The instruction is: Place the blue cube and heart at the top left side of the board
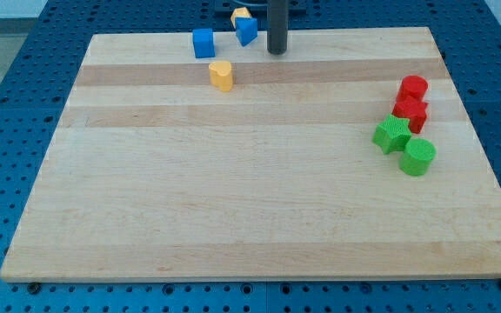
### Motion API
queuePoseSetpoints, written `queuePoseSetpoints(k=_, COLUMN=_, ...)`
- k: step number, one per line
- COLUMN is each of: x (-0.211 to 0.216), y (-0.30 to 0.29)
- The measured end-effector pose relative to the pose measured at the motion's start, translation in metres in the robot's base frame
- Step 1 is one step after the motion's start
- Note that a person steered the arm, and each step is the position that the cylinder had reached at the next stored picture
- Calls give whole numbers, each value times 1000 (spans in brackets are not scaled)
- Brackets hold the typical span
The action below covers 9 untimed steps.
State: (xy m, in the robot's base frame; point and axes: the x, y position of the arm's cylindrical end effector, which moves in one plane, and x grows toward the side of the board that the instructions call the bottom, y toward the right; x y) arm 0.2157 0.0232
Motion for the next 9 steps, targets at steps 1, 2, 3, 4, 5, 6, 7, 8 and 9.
queuePoseSetpoints(k=1, x=-24, y=-30)
queuePoseSetpoints(k=2, x=-23, y=-130)
queuePoseSetpoints(k=3, x=-6, y=-181)
queuePoseSetpoints(k=4, x=9, y=-155)
queuePoseSetpoints(k=5, x=31, y=-153)
queuePoseSetpoints(k=6, x=14, y=-89)
queuePoseSetpoints(k=7, x=59, y=-15)
queuePoseSetpoints(k=8, x=102, y=-37)
queuePoseSetpoints(k=9, x=124, y=-119)
